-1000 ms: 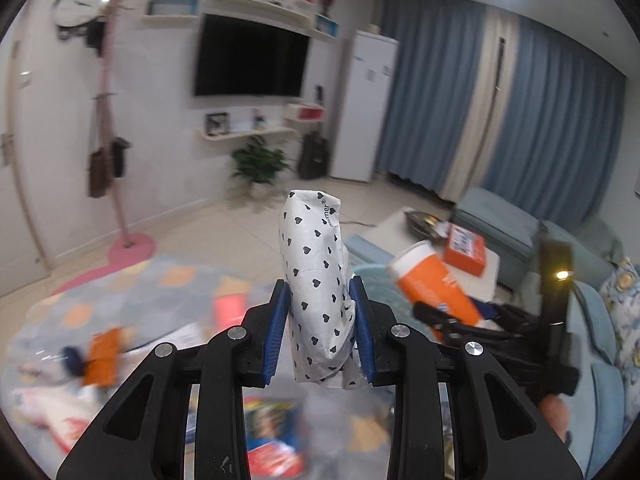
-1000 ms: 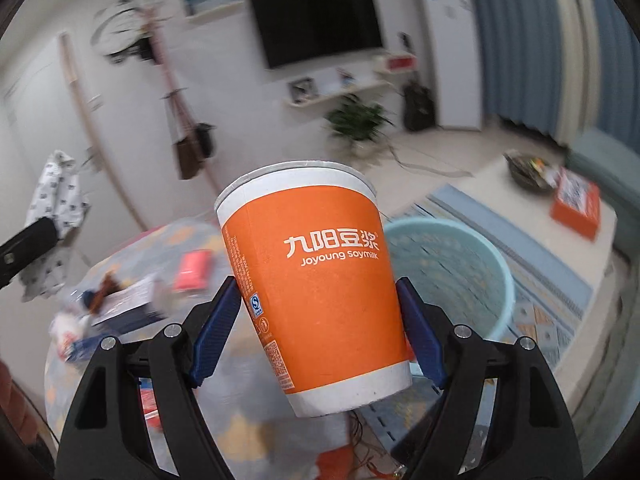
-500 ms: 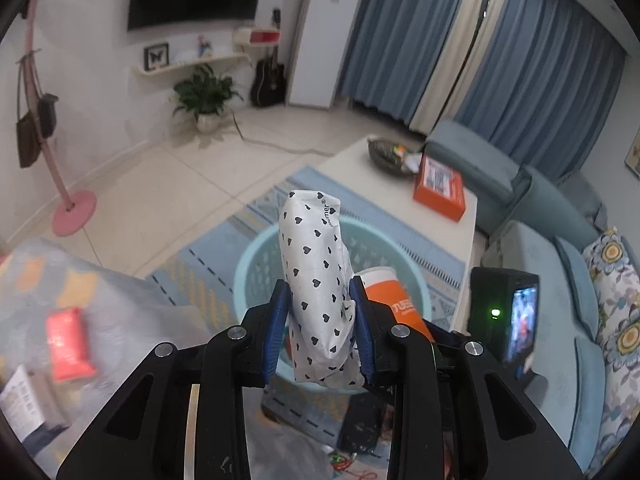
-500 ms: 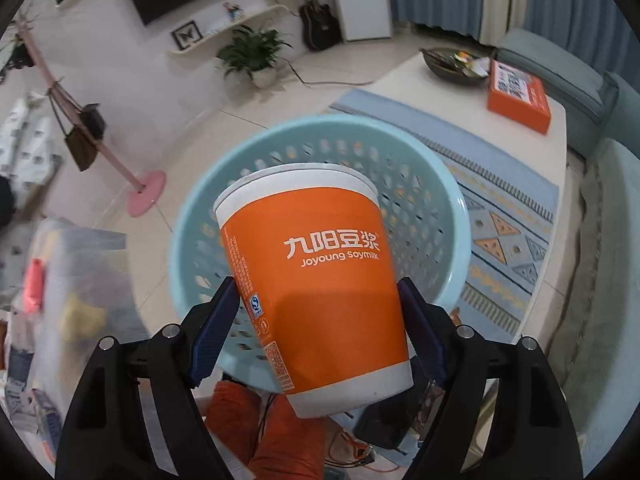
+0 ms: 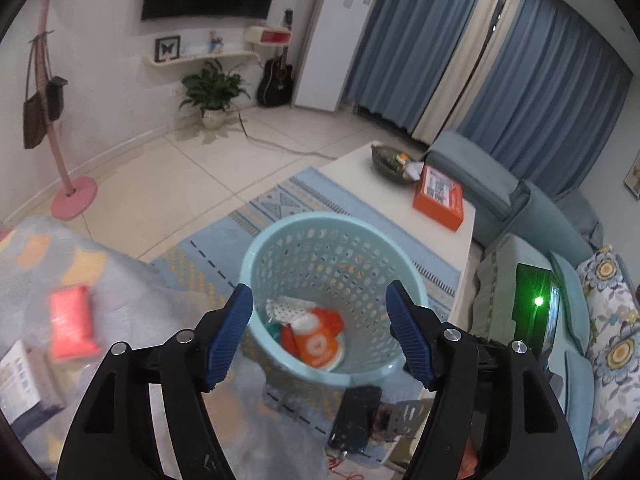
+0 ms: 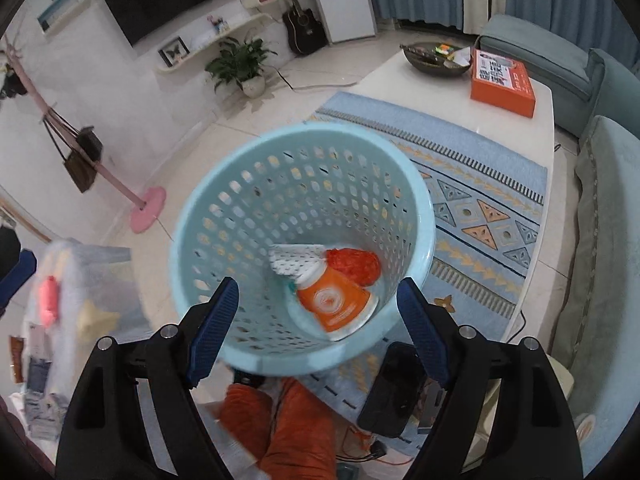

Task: Collect trash
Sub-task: 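Open both tools over the blue basket to drop the bag and cup, then grasp the red-white paper cup with the left tool while the right tool grasps the milk carton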

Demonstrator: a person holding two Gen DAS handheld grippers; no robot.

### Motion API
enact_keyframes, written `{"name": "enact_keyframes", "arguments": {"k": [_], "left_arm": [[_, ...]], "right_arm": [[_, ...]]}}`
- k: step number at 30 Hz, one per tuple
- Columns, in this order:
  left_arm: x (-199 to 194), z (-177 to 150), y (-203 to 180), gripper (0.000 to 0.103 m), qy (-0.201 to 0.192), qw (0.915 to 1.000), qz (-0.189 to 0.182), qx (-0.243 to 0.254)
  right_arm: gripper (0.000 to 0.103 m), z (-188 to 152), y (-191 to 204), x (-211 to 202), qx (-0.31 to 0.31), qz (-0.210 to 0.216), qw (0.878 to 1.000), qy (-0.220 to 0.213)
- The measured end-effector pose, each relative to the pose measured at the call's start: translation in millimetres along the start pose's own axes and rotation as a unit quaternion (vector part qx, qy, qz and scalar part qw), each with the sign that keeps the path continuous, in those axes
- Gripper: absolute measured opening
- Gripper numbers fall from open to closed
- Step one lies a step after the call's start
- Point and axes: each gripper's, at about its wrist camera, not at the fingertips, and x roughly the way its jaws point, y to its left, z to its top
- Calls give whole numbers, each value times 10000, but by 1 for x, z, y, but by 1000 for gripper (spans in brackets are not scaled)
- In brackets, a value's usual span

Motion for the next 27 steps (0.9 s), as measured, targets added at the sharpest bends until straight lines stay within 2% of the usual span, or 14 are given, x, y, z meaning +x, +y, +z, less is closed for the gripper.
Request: {"name": "enact_keyframes", "arguments": {"k": [7,12,16,17,19,20,22,25,27], "left_arm": [[-96,-20,3,69,-680,9977,33,59],[-170,-46,22,70,-1143,9928,347,70],[-217,-66,57,71,-1408,9866,804,-186],[-226,-71,67,71,-1452,9847,929,-267],[-247,-84,92,71,-1534,9794,1219,-486],[-255,-89,103,71,-1554,9770,1333,-590],[-268,-104,132,71,-1545,9719,1532,-894],[-279,-122,168,71,-1461,9660,1688,-1301],[-279,-134,192,69,-1332,9634,1756,-1525]], "right_arm": [[78,-17,44,-92,-479,630,9940,-758],[78,-43,94,-148,-1087,1001,9815,-1218],[75,-68,131,-172,-1493,1212,9711,-1414],[72,-76,141,-177,-1601,1289,9676,-1468],[56,-87,157,-181,-1796,1440,9619,-1473],[53,-94,169,-180,-1952,1515,9586,-1414],[39,-103,185,-174,-2127,1610,9554,-1267],[28,-112,209,-161,-2287,1732,9528,-993],[28,-117,222,-153,-2343,1789,9517,-852]]}}
